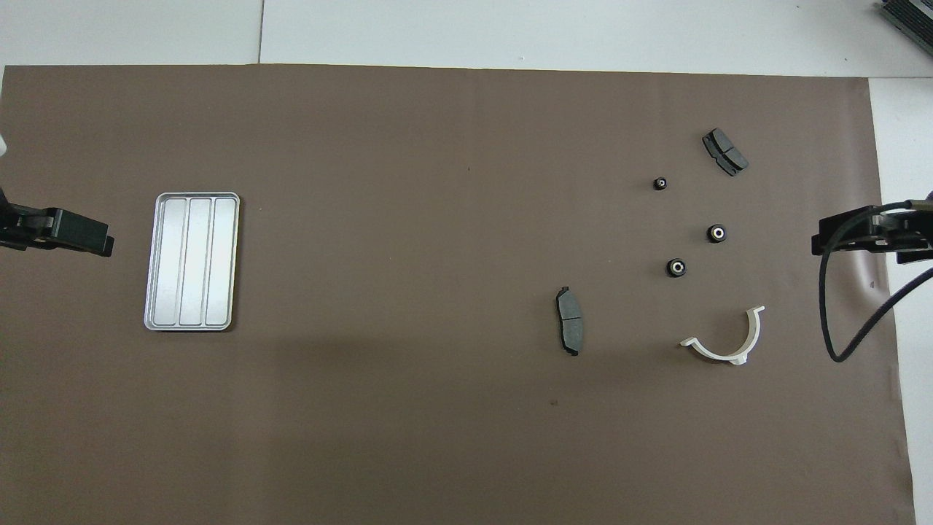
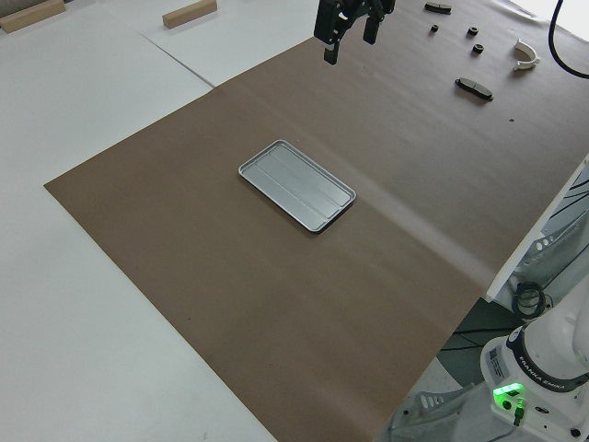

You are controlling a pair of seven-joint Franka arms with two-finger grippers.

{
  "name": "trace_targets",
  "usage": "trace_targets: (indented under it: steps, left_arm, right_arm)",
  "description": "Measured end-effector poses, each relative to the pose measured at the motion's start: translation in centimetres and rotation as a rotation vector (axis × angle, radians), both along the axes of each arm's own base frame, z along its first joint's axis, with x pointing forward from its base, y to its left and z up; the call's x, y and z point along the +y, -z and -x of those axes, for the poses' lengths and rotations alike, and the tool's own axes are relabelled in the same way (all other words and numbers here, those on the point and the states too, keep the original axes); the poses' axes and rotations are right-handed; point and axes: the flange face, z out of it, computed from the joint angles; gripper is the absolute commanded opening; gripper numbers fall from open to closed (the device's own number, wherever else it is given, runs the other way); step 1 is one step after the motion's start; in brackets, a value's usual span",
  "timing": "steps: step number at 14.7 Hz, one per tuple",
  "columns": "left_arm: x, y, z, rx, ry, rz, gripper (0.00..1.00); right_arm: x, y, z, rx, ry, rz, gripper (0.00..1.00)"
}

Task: Pick bearing gear from pile to tray
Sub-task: 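Reach the right gripper to a black bearing gear and grasp it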

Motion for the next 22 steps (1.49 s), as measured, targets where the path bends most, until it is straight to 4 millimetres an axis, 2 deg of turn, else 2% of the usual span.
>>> trace_targets:
  steps: [2,4,7,9,12,14,17,19,21,22]
  left_arm:
    - [0.0,0.0,0.0,0.0,0.0,0.0,1.0]
    - [0.0,0.0,0.0,0.0,0.0,0.0,1.0]
    - [0.0,0.0,0.0,0.0,0.0,0.0,1.0]
    - [0.0,0.0,0.0,0.0,0.0,0.0,1.0]
    - [0.0,0.0,0.0,0.0,0.0,0.0,1.0]
    - [0.0,0.0,0.0,0.0,0.0,0.0,1.0]
    - [0.0,0.0,0.0,0.0,0.0,0.0,1.0]
    - [0.0,0.0,0.0,0.0,0.0,0.0,1.0]
    - [0.0,0.0,0.0,0.0,0.0,0.0,1.0]
    - [0.0,0.0,0.0,0.0,0.0,0.0,1.0]
  right_arm:
    - [0.0,2.9,-0.7,-0.015,-0.029,0.002,1.0]
    - [0.1,6.9,-2.1,-0.019,-0.085,0.003,1.0]
    - [0.2,13.7,-5.7,-0.041,-0.18,0.013,1.0]
    - [0.0,18.8,-7.3,-0.039,-0.245,0.019,1.0]
    - [-0.4,24.9,-7.3,-0.057,-0.282,0.028,1.0]
    - [-0.5,27.2,-6.7,-0.057,-0.317,0.031,1.0]
    - [-1.2,28.5,-6.3,-0.051,-0.333,0.033,1.0]
    - [-2.7,29.7,-6.2,-0.042,-0.338,0.034,1.0]
    - [-4.1,31.1,-6.2,-0.037,-0.341,0.036,0.82]
    - [-4.3,31.5,-6.1,-0.033,-0.342,0.035,0.77]
